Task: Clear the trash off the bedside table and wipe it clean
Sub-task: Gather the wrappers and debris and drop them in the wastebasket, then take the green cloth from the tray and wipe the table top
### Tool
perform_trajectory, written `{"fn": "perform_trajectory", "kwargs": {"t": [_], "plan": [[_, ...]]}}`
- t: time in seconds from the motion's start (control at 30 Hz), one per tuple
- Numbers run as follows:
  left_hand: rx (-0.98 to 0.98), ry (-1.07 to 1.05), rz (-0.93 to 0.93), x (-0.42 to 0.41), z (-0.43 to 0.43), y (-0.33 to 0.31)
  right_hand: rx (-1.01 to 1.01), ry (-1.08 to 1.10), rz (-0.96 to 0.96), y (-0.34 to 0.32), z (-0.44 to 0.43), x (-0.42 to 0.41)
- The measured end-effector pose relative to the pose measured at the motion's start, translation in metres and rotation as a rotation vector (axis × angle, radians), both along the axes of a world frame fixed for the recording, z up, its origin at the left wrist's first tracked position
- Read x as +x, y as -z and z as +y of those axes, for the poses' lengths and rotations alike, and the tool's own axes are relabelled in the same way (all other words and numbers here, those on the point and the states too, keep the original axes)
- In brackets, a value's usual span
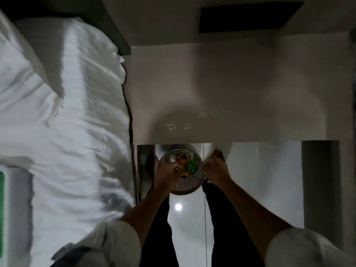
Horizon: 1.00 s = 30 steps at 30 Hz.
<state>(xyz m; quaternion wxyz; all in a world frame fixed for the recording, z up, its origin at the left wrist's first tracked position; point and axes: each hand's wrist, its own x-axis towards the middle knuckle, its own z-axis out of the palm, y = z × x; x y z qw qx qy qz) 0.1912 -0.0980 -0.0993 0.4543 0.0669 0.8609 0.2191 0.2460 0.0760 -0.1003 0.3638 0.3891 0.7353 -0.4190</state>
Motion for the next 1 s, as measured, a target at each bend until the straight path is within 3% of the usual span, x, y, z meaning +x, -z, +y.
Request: {"fn": "perform_trajectory", "kwargs": {"t": [0.1, 0.2, 0.33, 0.53, 0.67, 0.73, 0.83, 0.9, 1.0], "plan": [[-0.024, 0.001, 0.036, -0.013, -0.014, -0.011, 0.046, 0.033, 0.046, -0.022, -0.014, -0.009], [0.020, -0.133, 0.054, -0.032, -0.022, -0.034, 0.050, 0.036, 0.125, -0.054, -0.040, -0.033], [0.158, -0.368, 0.266, -0.061, -0.051, -0.085, 0.001, -0.019, 0.328, -0.100, -0.096, -0.087], [0.319, -0.703, 0.773, -0.101, -0.163, -0.185, -0.443, 0.006, 0.546, -0.179, -0.214, -0.160], [0.118, -0.820, 0.976, -0.108, -0.267, -0.226, -0.619, -0.162, 0.606, -0.214, -0.280, -0.180], [-0.094, -0.834, 0.872, -0.111, -0.317, -0.226, -0.654, -0.198, 0.573, -0.218, -0.301, -0.180], [-0.306, -0.743, 0.440, -0.117, -0.368, -0.210, -0.642, -0.259, 0.567, -0.215, -0.316, -0.171], [-0.305, -0.715, 0.209, -0.121, -0.383, -0.198, -0.588, -0.307, 0.572, -0.209, -0.321, -0.164], [-0.237, -0.679, 0.111, -0.128, -0.385, -0.190, -0.511, -0.313, 0.546, -0.206, -0.318, -0.159]]}}
